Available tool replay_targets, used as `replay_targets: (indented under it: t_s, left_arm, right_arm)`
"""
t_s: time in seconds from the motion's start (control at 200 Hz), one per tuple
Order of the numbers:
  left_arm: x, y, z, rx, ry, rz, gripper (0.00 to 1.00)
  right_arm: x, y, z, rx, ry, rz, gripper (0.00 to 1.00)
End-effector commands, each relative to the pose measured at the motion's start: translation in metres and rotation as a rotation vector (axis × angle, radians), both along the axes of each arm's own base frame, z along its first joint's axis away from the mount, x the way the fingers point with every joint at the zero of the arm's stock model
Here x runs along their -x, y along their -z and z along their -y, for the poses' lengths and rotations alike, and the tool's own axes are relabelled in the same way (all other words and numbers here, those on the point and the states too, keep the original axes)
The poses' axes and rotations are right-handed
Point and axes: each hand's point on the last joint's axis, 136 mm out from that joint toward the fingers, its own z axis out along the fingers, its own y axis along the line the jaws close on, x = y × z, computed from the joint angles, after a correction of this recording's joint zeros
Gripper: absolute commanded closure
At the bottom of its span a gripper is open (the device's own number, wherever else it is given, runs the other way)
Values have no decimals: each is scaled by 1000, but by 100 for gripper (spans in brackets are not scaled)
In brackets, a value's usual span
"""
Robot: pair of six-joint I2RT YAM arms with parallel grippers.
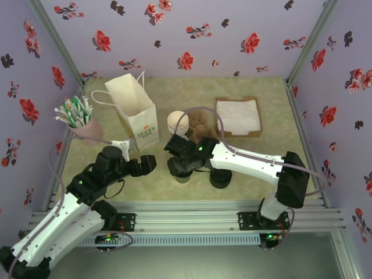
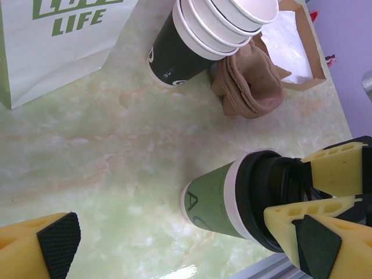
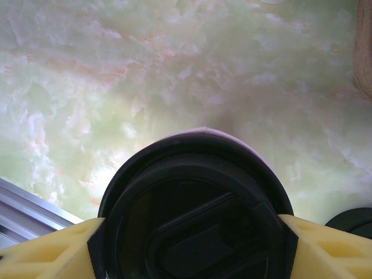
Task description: Pack the takeout coffee
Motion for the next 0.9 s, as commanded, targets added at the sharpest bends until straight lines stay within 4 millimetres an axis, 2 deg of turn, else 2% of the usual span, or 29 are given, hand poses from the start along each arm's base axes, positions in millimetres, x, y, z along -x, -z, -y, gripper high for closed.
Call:
replay_targets:
  t_s: [0.0, 0.535, 0.895]
  left_arm:
    - [0, -1, 0, 15, -2, 3, 1]
    - [0, -2, 0, 15, 0, 5, 1]
    - [0, -2, 0, 15, 2, 9, 1]
  right_arm:
    - [-1, 0, -3, 14, -11, 15, 30]
    - [0, 5, -5, 24, -13, 3, 30]
    - [-3, -15, 3, 20, 8, 49, 30]
